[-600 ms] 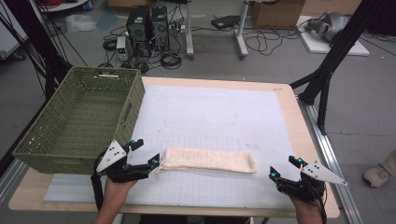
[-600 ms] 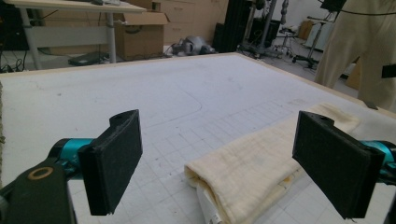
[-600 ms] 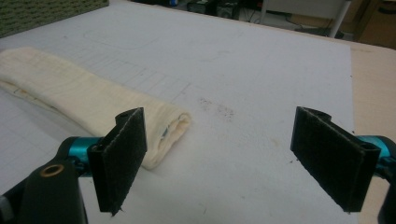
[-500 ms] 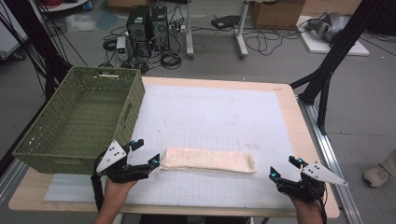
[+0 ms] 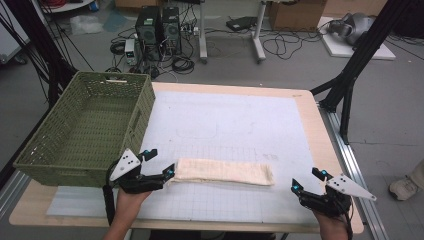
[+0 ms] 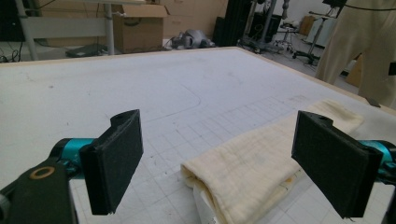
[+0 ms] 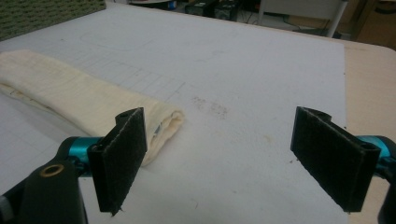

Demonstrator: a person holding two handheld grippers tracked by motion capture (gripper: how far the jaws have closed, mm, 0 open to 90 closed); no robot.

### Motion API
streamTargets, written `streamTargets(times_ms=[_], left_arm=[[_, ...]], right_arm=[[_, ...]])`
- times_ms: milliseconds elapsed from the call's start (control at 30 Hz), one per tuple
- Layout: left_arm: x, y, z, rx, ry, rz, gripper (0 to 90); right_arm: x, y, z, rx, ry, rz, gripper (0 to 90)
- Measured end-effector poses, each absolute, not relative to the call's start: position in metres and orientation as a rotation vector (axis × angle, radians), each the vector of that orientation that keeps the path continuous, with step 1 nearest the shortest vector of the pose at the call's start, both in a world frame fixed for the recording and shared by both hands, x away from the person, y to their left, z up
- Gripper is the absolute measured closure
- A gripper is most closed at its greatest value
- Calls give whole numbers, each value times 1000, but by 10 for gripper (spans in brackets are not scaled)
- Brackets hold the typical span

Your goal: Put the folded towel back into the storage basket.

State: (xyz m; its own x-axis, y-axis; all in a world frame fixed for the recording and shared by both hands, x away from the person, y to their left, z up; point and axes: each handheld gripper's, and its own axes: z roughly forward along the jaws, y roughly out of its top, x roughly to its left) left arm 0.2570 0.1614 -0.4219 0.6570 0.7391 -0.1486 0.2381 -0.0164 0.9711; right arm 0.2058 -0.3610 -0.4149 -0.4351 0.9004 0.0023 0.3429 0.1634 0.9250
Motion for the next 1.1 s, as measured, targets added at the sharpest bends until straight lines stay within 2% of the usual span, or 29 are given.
streamTargets(times_ms=[300,367,633,933,1067,1100], left_arm=[[259,156,-424,1628,855,466,168],[263,152,-426,1686,899,453,222],[278,136,-438,1831,986,345,315],[279,120,-444,1936,1051,436,343],[280,115,-449,2017,1049,401,471],[279,113,-449,2023,1064,413,471]], right_arm=[[202,-355,-412,1154,1891,1217,171],[203,-353,-410,1143,1896,1192,171],[200,-356,-411,1186,1855,1236,170],[202,-356,-414,1214,1863,1256,163],[204,-352,-414,1200,1889,1243,163],[204,-352,-414,1200,1889,1243,163]])
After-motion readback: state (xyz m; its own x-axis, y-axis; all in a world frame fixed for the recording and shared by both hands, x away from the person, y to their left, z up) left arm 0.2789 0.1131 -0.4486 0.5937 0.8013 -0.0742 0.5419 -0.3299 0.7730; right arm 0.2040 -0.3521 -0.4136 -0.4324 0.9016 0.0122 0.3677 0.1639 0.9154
